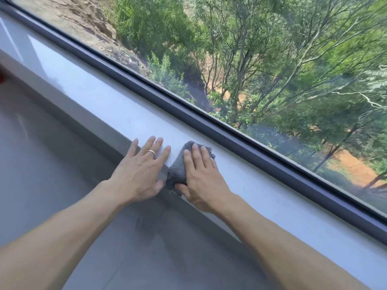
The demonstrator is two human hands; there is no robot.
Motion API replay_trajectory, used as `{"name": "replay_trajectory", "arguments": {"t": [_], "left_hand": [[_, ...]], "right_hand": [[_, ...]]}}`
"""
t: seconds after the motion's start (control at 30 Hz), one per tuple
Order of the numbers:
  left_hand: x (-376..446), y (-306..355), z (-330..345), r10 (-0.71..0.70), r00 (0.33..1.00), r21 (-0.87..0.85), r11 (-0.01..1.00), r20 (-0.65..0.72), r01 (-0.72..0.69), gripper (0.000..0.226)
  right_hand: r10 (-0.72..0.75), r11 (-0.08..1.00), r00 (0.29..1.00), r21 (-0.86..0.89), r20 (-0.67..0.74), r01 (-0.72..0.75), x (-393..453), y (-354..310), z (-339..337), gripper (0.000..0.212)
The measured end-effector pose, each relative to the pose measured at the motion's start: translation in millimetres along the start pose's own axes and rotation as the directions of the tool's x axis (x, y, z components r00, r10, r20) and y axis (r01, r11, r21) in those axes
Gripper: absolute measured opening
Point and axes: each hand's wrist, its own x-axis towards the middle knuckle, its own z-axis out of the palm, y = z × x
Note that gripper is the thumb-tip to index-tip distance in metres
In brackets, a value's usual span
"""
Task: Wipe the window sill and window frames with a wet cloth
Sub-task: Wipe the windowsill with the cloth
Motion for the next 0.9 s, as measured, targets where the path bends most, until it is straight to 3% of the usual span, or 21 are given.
{"name": "replay_trajectory", "arguments": {"t": [0.13,0.23,0.27,0.4,0.47,0.57,0.63,0.8,0.9], "left_hand": [[0.6,-15.7,-2.3,-0.136,0.990,-0.028,0.990,0.035,0.137,0.087],[0.6,-19.6,-2.9,-0.121,0.988,-0.087,0.988,0.094,0.129,0.089],[0.5,-18.7,-3.0,-0.118,0.988,-0.107,0.986,0.098,0.129,0.090],[0.9,-21.6,2.4,-0.135,0.988,-0.156,0.977,0.068,0.145,0.091],[0.3,-22.3,3.1,-0.139,0.988,-0.167,0.975,0.071,0.149,0.091],[-0.3,-25.2,-2.5,-0.133,0.987,-0.171,0.974,0.095,0.148,0.089],[-0.1,-26.5,-6.1,-0.126,0.986,-0.183,0.972,0.113,0.145,0.090],[0.8,-25.4,-7.1,-0.138,0.981,-0.175,0.971,0.139,0.161,0.094],[-0.4,-33.2,-13.3,-0.124,0.980,-0.117,0.983,0.153,0.143,0.091]], "right_hand": [[-0.086,0.996,0.996,-0.015,0.028,0.086,-27.3,13.0,4.8,0.087],[-0.108,0.994,0.986,0.013,0.125,0.107,-37.2,52.9,-7.1,0.114],[-0.084,0.996,0.986,0.038,0.143,0.079,-26.5,62.1,-14.4,0.113],[-0.064,0.995,0.992,0.078,0.111,0.056,39.2,42.2,-21.3,0.071],[-0.074,0.994,0.993,0.081,0.093,0.066,40.3,28.5,-14.3,0.072],[-0.189,0.982,0.980,0.037,0.068,0.187,-0.8,35.5,-5.6,0.097],[-0.173,0.985,0.981,0.015,0.093,0.172,-11.1,52.4,-7.5,0.102],[-0.028,0.996,0.991,0.088,0.131,0.017,56.1,15.9,-19.2,0.079],[-0.114,0.992,0.987,0.070,0.112,0.106,35.1,-3.7,-14.9,0.081]]}}
